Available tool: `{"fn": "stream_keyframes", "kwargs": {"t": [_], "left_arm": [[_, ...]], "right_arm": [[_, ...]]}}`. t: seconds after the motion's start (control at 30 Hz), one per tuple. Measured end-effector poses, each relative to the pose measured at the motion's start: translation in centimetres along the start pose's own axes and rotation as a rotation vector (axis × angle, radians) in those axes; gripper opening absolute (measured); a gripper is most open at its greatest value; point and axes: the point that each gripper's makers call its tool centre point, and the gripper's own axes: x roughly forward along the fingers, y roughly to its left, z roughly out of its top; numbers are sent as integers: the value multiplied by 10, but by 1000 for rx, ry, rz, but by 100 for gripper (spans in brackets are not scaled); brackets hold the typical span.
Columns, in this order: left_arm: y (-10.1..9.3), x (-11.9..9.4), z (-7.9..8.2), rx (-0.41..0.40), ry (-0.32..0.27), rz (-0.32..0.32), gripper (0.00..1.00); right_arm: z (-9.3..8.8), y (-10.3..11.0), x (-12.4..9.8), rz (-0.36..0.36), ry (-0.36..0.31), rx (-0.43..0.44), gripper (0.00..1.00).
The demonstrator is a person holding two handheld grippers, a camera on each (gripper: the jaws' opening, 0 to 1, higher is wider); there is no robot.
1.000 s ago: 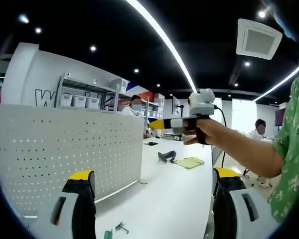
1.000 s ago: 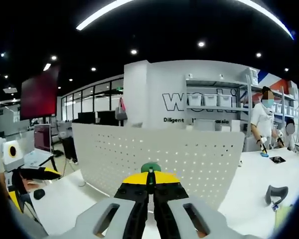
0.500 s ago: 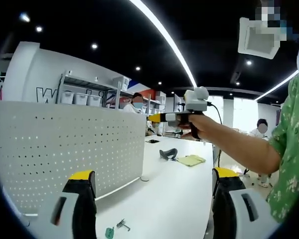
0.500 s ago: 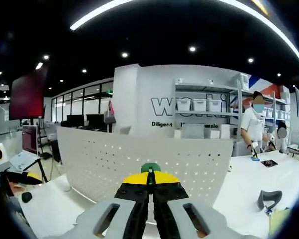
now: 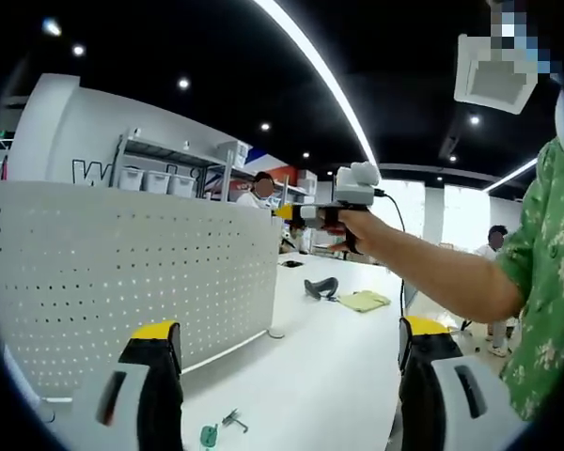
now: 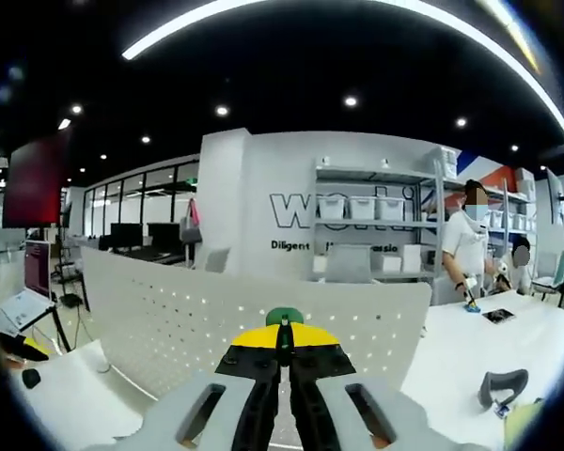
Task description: Insert the hook assembly into the mounting plate slot until the hook locks in place.
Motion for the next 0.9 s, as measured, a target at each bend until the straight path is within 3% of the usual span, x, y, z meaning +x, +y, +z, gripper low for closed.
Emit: {"fn": "stream_keyframes", "kwargs": {"t": [0.27, 0.9], "left_arm": [[7, 1, -2, -3, 6, 11, 98], [17, 6, 0, -7, 6, 8, 97]], "right_arm": [[0, -13, 22, -19, -19, -8, 0], [-5, -20, 45, -64, -72, -11, 0]]}}
